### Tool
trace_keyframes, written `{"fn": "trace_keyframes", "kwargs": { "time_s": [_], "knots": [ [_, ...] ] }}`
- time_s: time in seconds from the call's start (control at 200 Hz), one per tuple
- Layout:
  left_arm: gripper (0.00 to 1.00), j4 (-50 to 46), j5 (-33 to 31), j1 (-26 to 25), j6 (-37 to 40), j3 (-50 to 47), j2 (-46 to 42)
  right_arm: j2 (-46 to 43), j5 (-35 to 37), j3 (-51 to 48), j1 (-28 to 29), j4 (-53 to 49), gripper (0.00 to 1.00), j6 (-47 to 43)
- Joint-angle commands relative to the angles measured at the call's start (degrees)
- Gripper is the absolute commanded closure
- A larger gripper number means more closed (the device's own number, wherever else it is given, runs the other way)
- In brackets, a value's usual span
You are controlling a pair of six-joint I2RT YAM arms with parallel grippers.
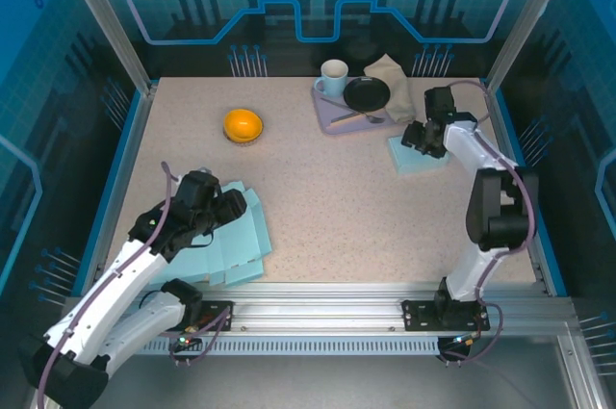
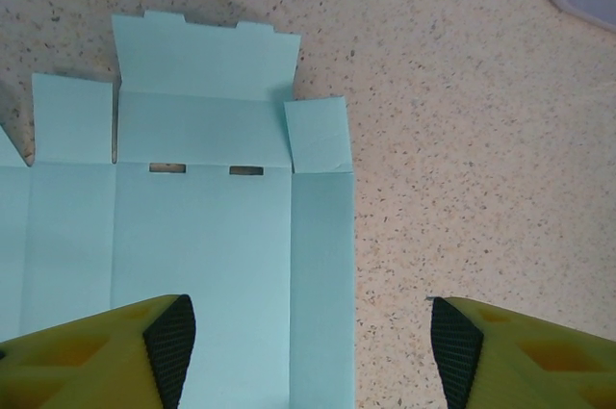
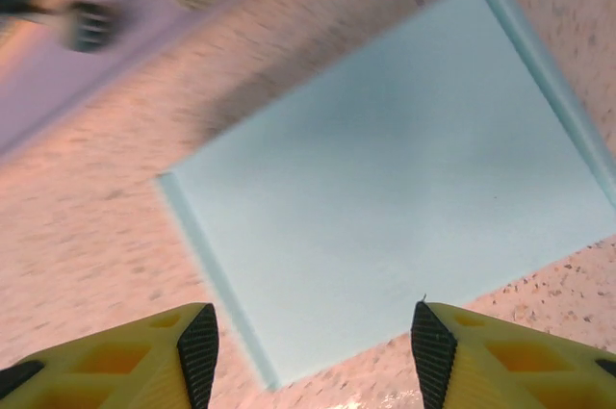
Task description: Fold the paper box
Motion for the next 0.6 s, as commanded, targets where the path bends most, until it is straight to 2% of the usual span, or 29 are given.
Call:
{"fn": "trace_keyframes", "kwargs": {
  "time_s": [0.0,0.16,0.275,0.38,0.595],
  "knots": [
    [0.31,3.6,4.1,0.2,-1.3,-4.1,1.6,-9.9,0.8,-0.3,5.9,-2.2,0.42,-5.1],
    [0.33,9.5,5.7,-0.7,-3.1,-6.4,5.0,-20.2,4.0,-5.5,13.8,-3.6,0.42,-9.2],
    [0.32,10.9,5.2,-4.3,-3.2,-5.8,9.7,-25.2,3.8,-9.2,16.4,-4.5,0.42,-9.9],
    [0.31,7.3,-0.3,-8.7,-1.7,-1.7,15.6,-28.3,2.6,-11.8,16.6,-5.4,0.42,-10.4],
    [0.3,-3.6,-9.7,-12.6,-3.7,8.0,30.4,-33.2,1.1,-14.8,16.5,-5.3,0.42,-11.0]
  ]
}}
